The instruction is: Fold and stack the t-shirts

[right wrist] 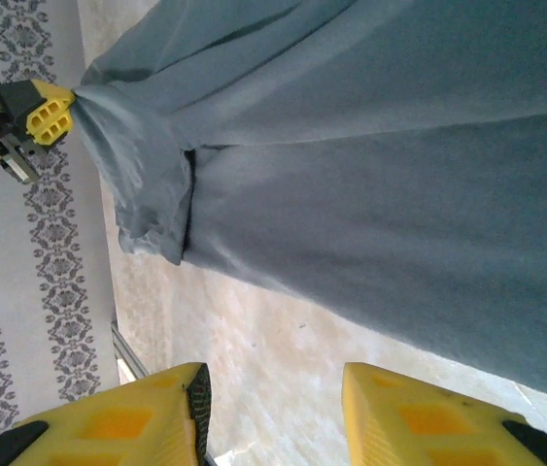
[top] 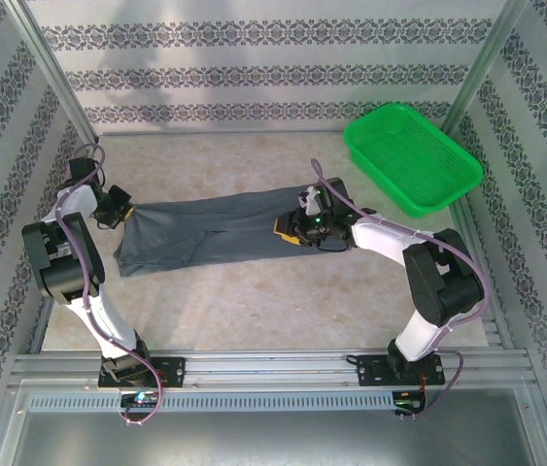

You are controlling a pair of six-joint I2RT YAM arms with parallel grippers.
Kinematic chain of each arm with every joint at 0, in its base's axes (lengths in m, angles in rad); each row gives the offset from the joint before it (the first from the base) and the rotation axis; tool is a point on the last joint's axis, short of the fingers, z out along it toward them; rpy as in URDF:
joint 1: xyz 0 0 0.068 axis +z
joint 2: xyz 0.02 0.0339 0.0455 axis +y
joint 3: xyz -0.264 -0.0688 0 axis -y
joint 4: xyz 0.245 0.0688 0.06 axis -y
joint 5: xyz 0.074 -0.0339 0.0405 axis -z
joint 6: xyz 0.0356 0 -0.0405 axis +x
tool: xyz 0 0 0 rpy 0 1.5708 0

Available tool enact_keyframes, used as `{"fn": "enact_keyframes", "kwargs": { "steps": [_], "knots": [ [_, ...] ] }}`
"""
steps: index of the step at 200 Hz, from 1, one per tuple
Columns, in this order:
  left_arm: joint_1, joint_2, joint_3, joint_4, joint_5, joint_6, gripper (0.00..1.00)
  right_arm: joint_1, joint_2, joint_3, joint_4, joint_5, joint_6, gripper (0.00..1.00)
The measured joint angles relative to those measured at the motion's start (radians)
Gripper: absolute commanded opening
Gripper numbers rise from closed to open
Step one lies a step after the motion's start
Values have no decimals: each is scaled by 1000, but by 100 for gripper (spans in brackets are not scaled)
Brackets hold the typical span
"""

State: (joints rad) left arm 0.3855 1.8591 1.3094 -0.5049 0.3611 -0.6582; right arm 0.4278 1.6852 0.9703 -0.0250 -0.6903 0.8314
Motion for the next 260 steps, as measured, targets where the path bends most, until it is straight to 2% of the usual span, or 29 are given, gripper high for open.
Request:
{"fn": "enact_keyframes", "kwargs": {
  "steps": [11, 27, 63, 90, 99, 117, 146, 171, 193, 221, 260],
  "knots": [
    [0, -4, -7, 19, -16, 13, 38, -8, -6, -1, -2, 13, -2, 38],
    [-4, -33, -33, 49, -57, 14, 49, -34, -17, 2, -29, 56, -24, 36],
    [-61, -254, -195, 64, -145, -37, 47, -119, 17, 107, -189, 208, -98, 32],
    [-201, -462, -384, 101, -194, -168, 42, -165, 137, 291, -316, 324, -167, 31],
    [-291, -532, -483, 124, -203, -250, 41, -176, 190, 355, -345, 360, -189, 32],
    [-372, -562, -604, 147, -206, -364, 40, -190, 270, 439, -397, 412, -222, 33],
    [-386, -481, -708, 199, -216, -526, 42, -195, 419, 597, -525, 482, -272, 34],
    [-386, -420, -666, 264, -228, -586, 42, -194, 488, 649, -618, 517, -297, 34],
    [-385, -321, -594, 327, -235, -607, 41, -190, 481, 652, -669, 536, -309, 35],
    [-383, -179, -463, 388, -235, -599, 41, -160, 404, 538, -703, 579, -305, 35],
    [-383, 119, -101, 410, -191, -517, 42, -101, 191, 233, -745, 605, -221, 35]
  ]
}}
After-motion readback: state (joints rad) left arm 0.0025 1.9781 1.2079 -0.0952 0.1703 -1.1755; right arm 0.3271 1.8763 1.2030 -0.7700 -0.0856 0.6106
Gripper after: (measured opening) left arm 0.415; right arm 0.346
